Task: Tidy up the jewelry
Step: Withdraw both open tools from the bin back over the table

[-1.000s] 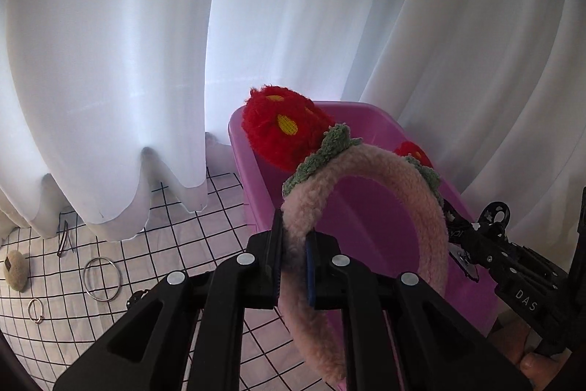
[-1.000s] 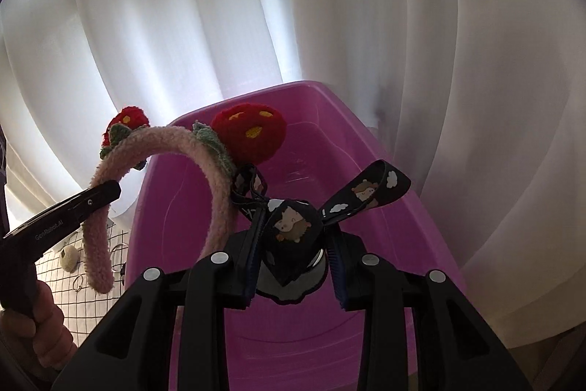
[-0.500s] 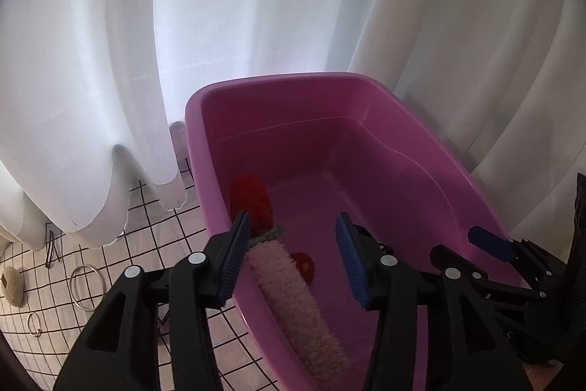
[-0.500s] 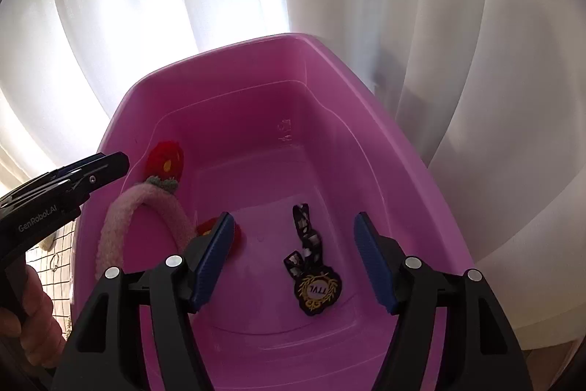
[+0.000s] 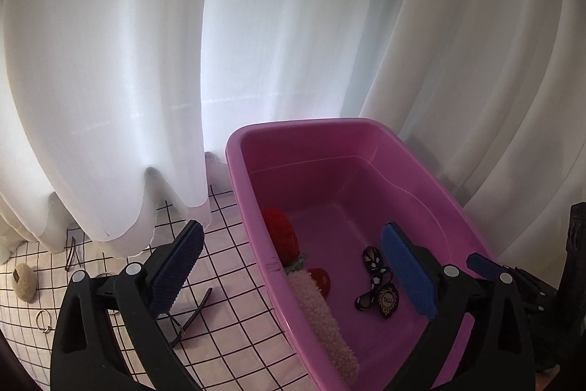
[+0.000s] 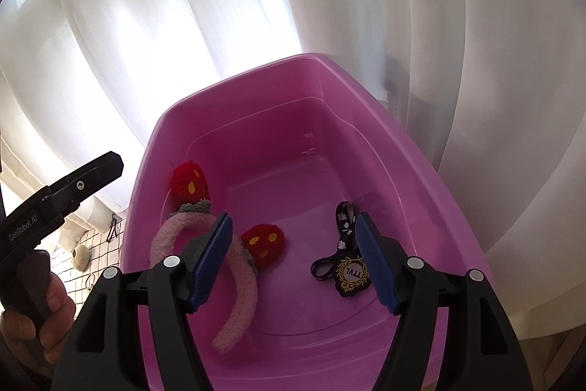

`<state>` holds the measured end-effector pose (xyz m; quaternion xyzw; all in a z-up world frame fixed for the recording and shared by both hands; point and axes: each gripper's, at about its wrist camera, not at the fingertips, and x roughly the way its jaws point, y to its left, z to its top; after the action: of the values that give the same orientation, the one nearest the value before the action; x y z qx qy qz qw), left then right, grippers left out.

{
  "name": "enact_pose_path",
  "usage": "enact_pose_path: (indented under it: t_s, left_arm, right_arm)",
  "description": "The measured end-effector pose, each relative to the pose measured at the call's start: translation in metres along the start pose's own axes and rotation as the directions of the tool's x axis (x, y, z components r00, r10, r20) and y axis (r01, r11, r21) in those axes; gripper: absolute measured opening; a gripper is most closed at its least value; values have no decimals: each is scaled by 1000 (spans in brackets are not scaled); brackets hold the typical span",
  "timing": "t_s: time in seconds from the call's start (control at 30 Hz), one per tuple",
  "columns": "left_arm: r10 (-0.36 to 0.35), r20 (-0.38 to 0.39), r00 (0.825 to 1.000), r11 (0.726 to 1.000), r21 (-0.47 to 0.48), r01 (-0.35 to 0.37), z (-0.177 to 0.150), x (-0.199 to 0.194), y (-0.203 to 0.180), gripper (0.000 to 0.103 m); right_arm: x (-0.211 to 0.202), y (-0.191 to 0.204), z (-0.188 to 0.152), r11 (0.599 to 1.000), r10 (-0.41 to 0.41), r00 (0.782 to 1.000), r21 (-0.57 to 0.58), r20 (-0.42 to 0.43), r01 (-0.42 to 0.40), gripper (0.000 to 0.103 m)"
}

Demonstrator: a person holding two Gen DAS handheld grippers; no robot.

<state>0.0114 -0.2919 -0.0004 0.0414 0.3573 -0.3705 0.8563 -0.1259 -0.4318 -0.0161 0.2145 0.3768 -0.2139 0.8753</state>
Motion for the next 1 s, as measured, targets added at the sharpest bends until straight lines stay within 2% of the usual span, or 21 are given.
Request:
enact_pose_path:
  t_s: [0.23, 0.43, 0.57, 0.67, 0.83, 1.0]
  left_arm:
    - [67, 56, 996, 997, -43, -64, -8, -51, 41, 97]
    - [141, 52, 989, 988, -76, -137, -30, -90, 93, 97]
    - [207, 28, 978, 972, -119, -203, -50, -117, 140, 97]
    - [262, -5, 965, 952, -165, -259, -69, -136, 179, 97]
    - [361, -58, 931, 898, -247, -364, -102, -163, 248, 97]
    - [416, -136, 899, 845, -306, -438, -134, -164, 302, 97]
  right_arm:
    - [-20, 42, -10, 995, 82, 996, -63, 38, -79, 68]
    - [-25, 93, -24, 981, 150, 988, -129, 20, -146, 69]
    - [-23, 127, -34, 967, 195, 981, -165, -4, -193, 69]
    - [-19, 152, -41, 956, 223, 975, -193, -25, -223, 69]
    - [-11, 192, -55, 938, 247, 966, -235, -69, -257, 71]
    - [14, 224, -74, 927, 244, 959, -256, -144, -274, 71]
